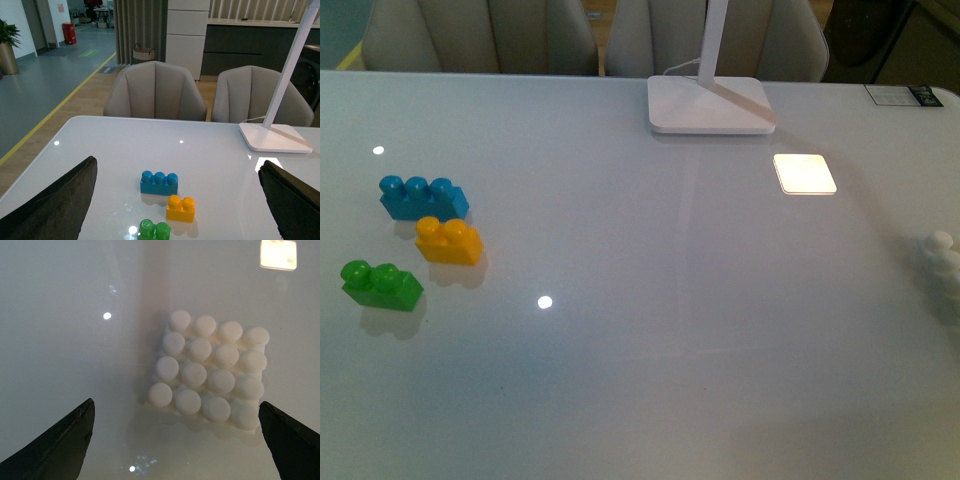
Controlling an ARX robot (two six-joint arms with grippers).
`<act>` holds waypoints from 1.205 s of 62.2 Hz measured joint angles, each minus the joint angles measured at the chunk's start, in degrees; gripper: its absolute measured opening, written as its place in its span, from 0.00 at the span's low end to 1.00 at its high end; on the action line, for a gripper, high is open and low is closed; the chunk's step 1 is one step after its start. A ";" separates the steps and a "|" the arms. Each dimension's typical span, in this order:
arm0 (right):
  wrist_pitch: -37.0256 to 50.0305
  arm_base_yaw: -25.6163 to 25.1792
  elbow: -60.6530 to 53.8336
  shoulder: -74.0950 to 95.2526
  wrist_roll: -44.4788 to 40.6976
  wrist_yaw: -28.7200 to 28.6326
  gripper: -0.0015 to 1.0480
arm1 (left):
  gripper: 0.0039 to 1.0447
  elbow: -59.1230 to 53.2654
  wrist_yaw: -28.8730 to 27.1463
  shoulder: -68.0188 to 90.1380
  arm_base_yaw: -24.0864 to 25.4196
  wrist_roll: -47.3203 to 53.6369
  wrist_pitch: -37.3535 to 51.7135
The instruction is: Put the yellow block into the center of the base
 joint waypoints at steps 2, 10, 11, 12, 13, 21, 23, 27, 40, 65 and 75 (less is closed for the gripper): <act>-0.94 -0.63 1.20 1.46 -0.68 -0.98 0.92 | 0.93 0.00 0.00 0.00 0.00 0.00 0.00; -5.62 -2.97 6.45 6.56 -2.82 -3.78 0.92 | 0.93 0.00 0.00 0.00 0.00 0.00 0.00; -6.38 -3.30 7.37 7.30 -3.13 -4.15 0.92 | 0.93 0.00 0.00 0.02 0.00 0.00 0.00; -6.78 -3.45 7.82 7.67 -3.30 -4.37 0.92 | 0.93 0.00 0.00 0.00 0.00 0.00 0.00; -7.54 -3.74 8.79 8.39 -3.52 -4.76 0.92 | 0.93 0.00 0.00 0.02 0.00 0.00 0.00; -11.45 -5.20 14.82 12.31 -3.78 -7.21 0.92 | 0.93 0.00 0.00 0.02 0.00 0.02 0.00; -12.24 -5.49 16.41 13.27 -3.78 -7.87 0.92 | 0.93 0.00 0.02 0.00 0.00 0.02 0.00; -13.88 -6.01 19.47 15.23 -3.78 -8.61 0.92 | 0.93 0.00 0.00 0.02 0.00 0.00 0.00; -17.94 -7.06 28.65 23.02 -4.72 -9.05 0.92 | 0.93 0.00 0.00 0.02 0.00 0.02 0.00; -13.70 -7.87 36.83 30.45 -0.74 -8.24 0.92 | 0.93 0.00 0.00 0.02 0.00 0.02 0.00; -12.04 -7.85 38.42 32.59 1.95 -6.97 0.92 | 0.93 0.00 0.00 0.00 0.00 0.00 0.00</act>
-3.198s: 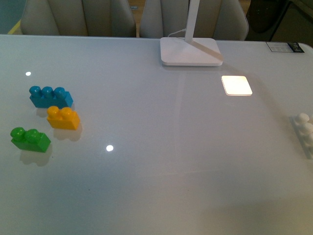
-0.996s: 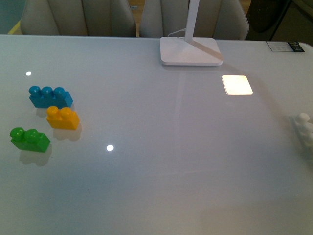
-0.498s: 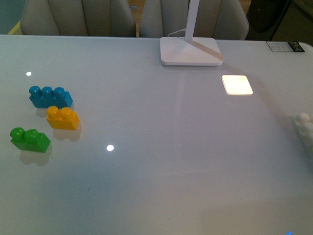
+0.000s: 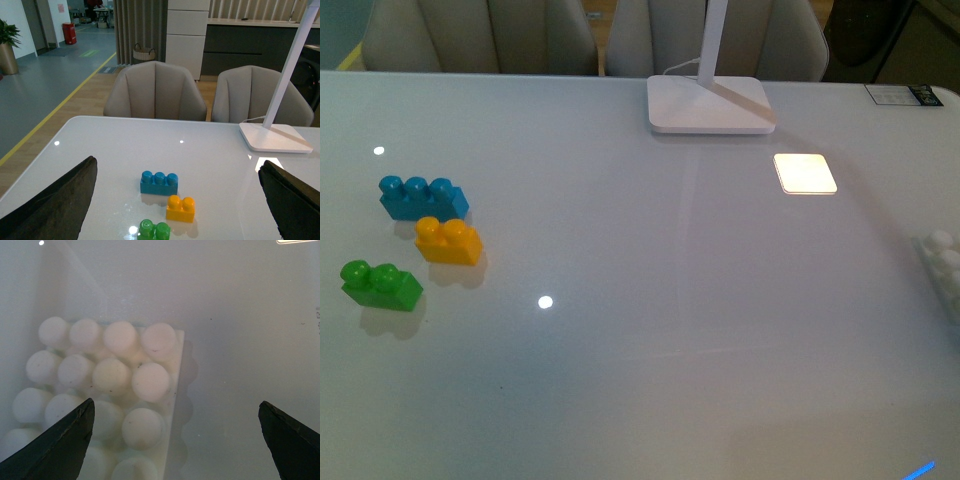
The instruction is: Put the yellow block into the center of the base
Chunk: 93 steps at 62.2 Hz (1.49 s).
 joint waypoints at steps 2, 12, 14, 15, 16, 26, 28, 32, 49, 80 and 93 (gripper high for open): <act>0.26 0.02 0.31 0.42 0.59 0.33 0.92 | 0.93 0.00 0.00 0.02 0.00 0.02 0.00; 2.78 0.79 0.96 2.27 3.63 1.11 0.92 | 0.93 0.00 0.00 0.02 0.00 0.00 0.00; 3.54 1.11 0.94 2.43 4.22 1.14 0.92 | 0.93 0.00 0.00 0.02 0.00 0.02 0.00; 3.78 1.22 0.94 2.47 4.50 1.14 0.92 | 0.93 0.00 0.00 0.02 0.00 0.02 0.00; 4.24 1.44 0.94 2.54 5.25 1.07 0.92 | 0.93 0.00 0.02 0.02 0.00 0.02 0.00; 6.80 2.93 0.81 2.54 8.28 0.98 0.92 | 0.93 0.00 0.00 0.00 0.00 0.02 0.00; 7.04 3.21 0.63 2.54 8.52 1.03 0.92 | 0.93 0.00 0.00 0.00 0.00 0.02 0.00; 7.04 3.78 0.17 2.51 8.76 1.03 0.92 | 0.93 0.00 0.00 0.02 0.00 0.02 0.00; 7.26 4.52 -1.92 2.54 8.76 2.12 0.92 | 0.93 0.00 0.00 0.00 0.00 0.02 0.00; 10.51 7.17 -7.91 2.47 6.27 3.80 0.70 | 0.93 0.00 0.00 0.02 0.00 0.02 0.00; 14.58 9.90 -13.20 1.05 6.62 4.39 0.66 | 0.93 0.00 0.00 0.02 0.00 0.00 0.00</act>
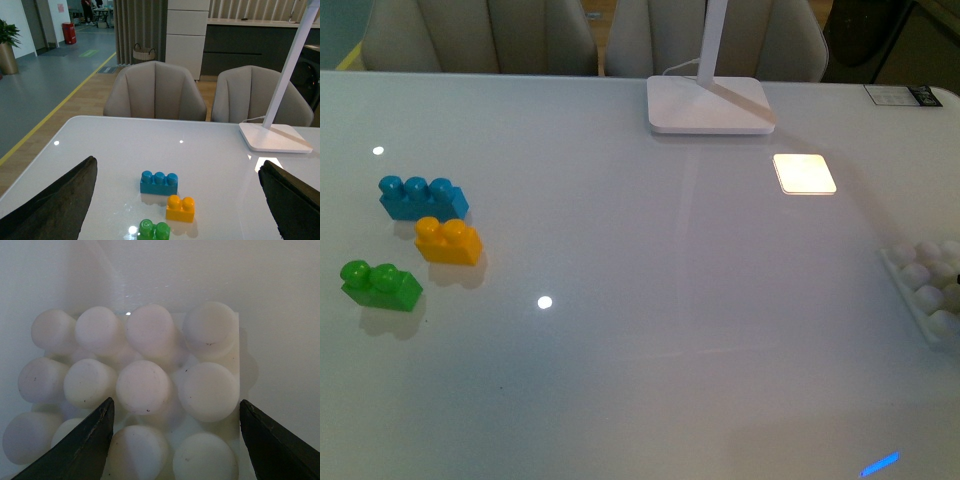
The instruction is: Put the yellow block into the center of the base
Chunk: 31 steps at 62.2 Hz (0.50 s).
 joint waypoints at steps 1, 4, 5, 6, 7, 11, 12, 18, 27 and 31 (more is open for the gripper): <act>0.52 0.46 -0.70 -0.13 0.07 0.07 0.66 | 0.93 0.00 0.00 -0.02 0.00 0.02 0.00; 1.57 1.44 -2.01 -0.42 0.28 0.28 0.65 | 0.93 0.00 0.00 0.00 0.00 0.02 0.00; 2.08 1.97 -2.60 -0.55 0.42 0.44 0.65 | 0.93 0.00 0.00 0.00 0.00 0.02 0.00; 2.34 2.23 -2.91 -0.63 0.50 0.48 0.65 | 0.93 0.00 0.02 0.00 0.00 0.02 0.00; 2.89 2.78 -3.52 -0.74 0.72 0.66 0.65 | 0.93 0.00 0.00 0.00 0.00 0.02 0.00; 5.33 4.87 -5.44 -1.03 2.32 1.79 0.64 | 0.93 0.00 0.00 0.00 0.00 0.02 0.00; 5.66 5.18 -5.68 -1.07 2.47 1.99 0.64 | 0.93 0.00 0.00 -0.02 0.00 0.02 0.00; 8.26 8.02 -7.65 -1.62 5.92 4.44 0.59 | 0.93 0.00 0.00 -0.02 0.00 0.02 0.00; 9.75 11.61 -9.18 -2.32 9.66 8.20 0.58 | 0.93 0.00 0.00 -0.02 0.00 0.00 0.00; 9.75 12.98 -9.42 -2.67 10.97 9.70 0.58 | 0.93 0.00 0.02 0.00 0.00 0.02 0.00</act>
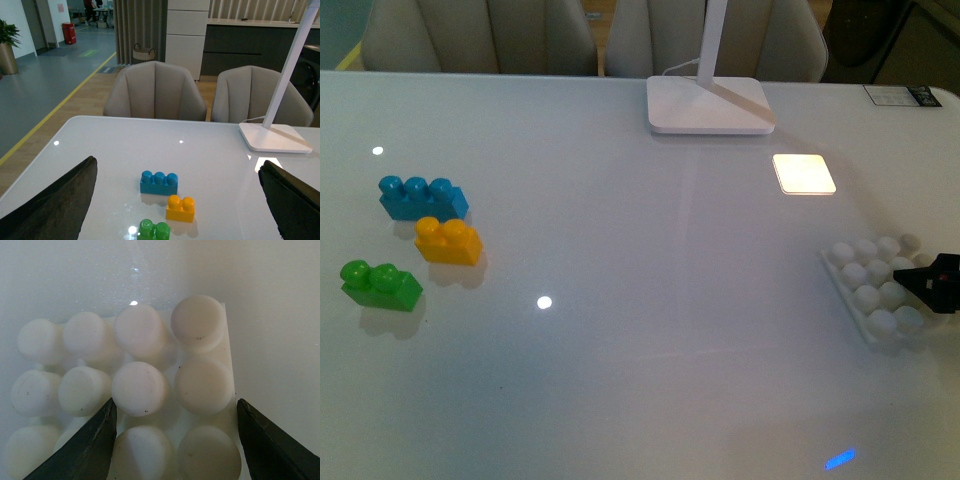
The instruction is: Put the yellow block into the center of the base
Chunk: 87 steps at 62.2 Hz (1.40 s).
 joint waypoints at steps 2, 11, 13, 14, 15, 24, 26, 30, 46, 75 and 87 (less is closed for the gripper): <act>-0.11 0.83 -0.09 -0.20 0.57 0.63 0.58 | 0.93 0.00 -0.02 0.00 0.00 0.00 0.00; -2.12 5.70 -0.20 -1.31 2.45 4.52 0.58 | 0.93 0.00 0.00 -0.02 0.00 0.00 0.00; -2.58 7.08 -0.17 -1.51 2.95 5.55 0.58 | 0.93 0.00 -0.02 0.00 0.00 0.00 0.00; -2.86 7.74 -0.13 -1.55 3.10 6.08 0.58 | 0.93 0.00 -0.02 -0.02 0.00 0.00 0.00; -3.02 8.07 -0.09 -1.57 3.23 6.36 0.58 | 0.93 0.00 -0.02 0.00 0.00 0.00 0.00; -4.55 12.15 0.26 -2.12 5.95 9.84 0.58 | 0.93 0.00 -0.02 -0.02 0.00 0.00 0.00; -4.63 13.03 0.26 -2.23 6.69 10.49 0.58 | 0.93 0.00 -0.02 0.00 0.00 0.00 0.00; -4.81 14.86 0.26 -2.43 8.11 11.76 0.58 | 0.93 0.00 -0.02 0.00 0.00 0.00 0.00; -5.07 24.79 0.48 -2.80 18.03 17.75 0.58 | 0.93 0.00 -0.02 0.00 0.00 0.00 0.00; -8.85 37.75 8.39 0.22 33.55 26.32 0.57 | 0.93 0.00 -0.02 -0.02 0.00 0.00 0.00; -13.03 41.64 14.80 2.29 36.48 26.56 0.57 | 0.93 0.00 -0.02 0.00 0.00 0.00 0.00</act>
